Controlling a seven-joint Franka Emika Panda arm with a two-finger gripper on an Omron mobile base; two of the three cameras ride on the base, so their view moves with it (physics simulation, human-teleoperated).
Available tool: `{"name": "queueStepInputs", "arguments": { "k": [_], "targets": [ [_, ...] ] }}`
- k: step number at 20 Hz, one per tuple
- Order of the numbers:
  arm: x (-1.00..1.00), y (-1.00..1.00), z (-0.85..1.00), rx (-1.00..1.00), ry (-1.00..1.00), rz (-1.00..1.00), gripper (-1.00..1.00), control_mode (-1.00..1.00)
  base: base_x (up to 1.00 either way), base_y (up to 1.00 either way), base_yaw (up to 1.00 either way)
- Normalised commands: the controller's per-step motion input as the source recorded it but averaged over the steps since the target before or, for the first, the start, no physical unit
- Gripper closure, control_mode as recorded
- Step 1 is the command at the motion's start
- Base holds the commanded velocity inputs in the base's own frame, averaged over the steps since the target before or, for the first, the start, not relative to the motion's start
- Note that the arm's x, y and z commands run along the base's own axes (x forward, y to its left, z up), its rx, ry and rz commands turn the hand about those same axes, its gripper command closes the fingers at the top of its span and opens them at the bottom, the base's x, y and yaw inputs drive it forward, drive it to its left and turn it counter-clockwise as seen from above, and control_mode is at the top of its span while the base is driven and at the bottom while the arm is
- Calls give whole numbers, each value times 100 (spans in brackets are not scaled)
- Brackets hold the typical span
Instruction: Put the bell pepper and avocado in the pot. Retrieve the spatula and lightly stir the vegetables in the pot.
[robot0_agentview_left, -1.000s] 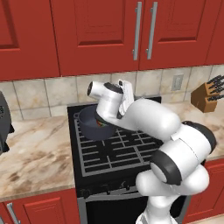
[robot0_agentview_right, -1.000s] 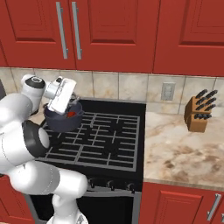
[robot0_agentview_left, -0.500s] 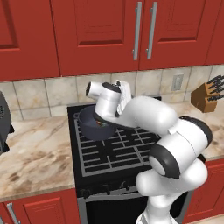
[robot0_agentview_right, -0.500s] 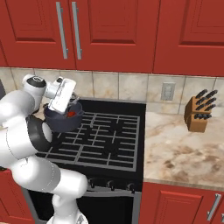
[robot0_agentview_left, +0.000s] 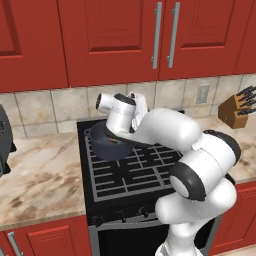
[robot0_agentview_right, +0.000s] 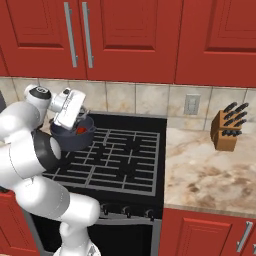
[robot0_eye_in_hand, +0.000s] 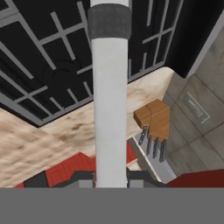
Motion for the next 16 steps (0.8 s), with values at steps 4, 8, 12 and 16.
{"name": "queueStepInputs", "arguments": {
  "k": [4,8,12,16],
  "targets": [
    [0,3,-17,0,0,2,100,-100,0,0,0],
    [0,4,-31,0,0,1,100,-100,0,0,0],
    [0,4,-27,0,0,1,100,-100,0,0,0],
    [0,8,-2,0,0,1,100,-100,0,0,0]
  ]
}}
